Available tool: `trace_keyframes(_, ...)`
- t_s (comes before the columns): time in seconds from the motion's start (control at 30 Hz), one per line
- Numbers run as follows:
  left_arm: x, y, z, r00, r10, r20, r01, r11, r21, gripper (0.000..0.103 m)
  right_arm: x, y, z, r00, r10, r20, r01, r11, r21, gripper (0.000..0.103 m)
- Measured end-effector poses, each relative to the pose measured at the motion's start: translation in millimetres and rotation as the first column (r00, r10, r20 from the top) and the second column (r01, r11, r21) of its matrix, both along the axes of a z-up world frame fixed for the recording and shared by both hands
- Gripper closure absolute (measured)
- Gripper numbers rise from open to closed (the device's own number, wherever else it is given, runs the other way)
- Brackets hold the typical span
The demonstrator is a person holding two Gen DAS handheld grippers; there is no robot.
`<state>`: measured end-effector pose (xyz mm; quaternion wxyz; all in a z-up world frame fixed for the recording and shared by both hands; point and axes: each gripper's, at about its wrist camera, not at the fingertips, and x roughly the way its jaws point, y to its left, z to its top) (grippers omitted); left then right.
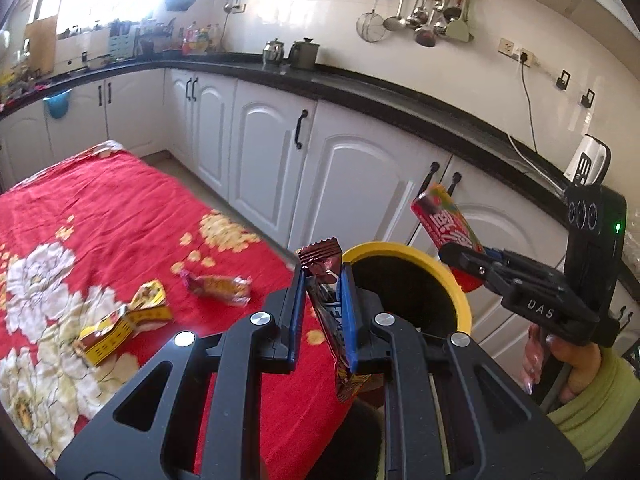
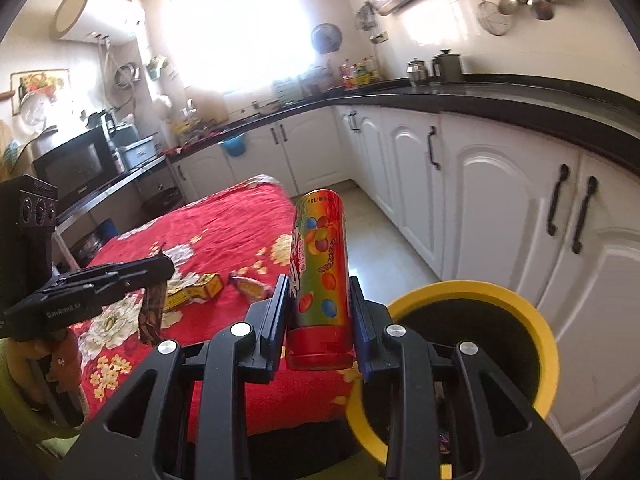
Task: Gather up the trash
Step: 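Carry the chocolate wrapper and candy tube over the yellow bin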
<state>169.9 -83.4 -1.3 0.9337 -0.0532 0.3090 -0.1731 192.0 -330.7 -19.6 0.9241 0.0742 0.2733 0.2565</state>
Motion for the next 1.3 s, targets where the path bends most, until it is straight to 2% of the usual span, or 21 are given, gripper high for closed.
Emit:
trace_keyframes(0.53,23,-55,8,0.996,-0.071,0.047,0.072,0.997,-0.026,0.092,-1,-58,-15,0.986,-0.167,-0.005,0.167,0.986,0.005,0.075)
trace_keyframes(0.9,41,-93,-5,0.991,-0.126,0.039,0.127,0.992,-0.027,0.092,-1,-80,-32,0.971,-0.236,-0.033,0.236,0.972,-0.009,0.075)
trace_keyframes(1.3,63,-121,-26,0.985,-0.174,-0.006,0.173,0.985,-0.021,0.092,9,-92,-59,0.956,-0.275,-0.097,0.275,0.961,-0.016,0.075)
